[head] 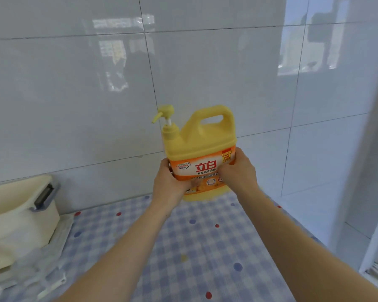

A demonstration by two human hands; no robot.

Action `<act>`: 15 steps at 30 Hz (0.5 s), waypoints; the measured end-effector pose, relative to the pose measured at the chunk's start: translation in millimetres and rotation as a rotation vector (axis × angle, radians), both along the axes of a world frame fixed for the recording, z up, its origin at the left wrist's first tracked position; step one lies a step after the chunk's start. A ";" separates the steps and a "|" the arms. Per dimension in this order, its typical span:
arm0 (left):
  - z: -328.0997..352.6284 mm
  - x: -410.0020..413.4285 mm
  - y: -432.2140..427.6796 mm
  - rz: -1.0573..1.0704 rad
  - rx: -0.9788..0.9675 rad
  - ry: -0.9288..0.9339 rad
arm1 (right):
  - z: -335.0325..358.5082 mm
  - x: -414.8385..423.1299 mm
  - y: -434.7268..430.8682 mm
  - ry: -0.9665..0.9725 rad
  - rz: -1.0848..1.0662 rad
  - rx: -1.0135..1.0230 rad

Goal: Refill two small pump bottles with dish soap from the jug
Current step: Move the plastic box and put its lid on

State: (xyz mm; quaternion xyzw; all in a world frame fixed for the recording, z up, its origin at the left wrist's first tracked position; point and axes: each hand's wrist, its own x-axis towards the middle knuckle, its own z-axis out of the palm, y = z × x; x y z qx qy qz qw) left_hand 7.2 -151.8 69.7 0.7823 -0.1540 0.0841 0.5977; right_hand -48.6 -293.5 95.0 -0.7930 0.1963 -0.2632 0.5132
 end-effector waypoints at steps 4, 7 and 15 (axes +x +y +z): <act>-8.3 27.8 -33.8 0.016 0.015 -0.016 | -7.0 24.1 -26.0 0.013 -0.054 -0.012; -15.7 46.3 -50.5 0.020 0.020 -0.017 | -10.9 41.0 -39.2 0.045 -0.089 -0.020; -29.0 72.7 -74.9 0.017 0.055 -0.030 | -23.9 73.5 -58.3 0.109 -0.148 0.001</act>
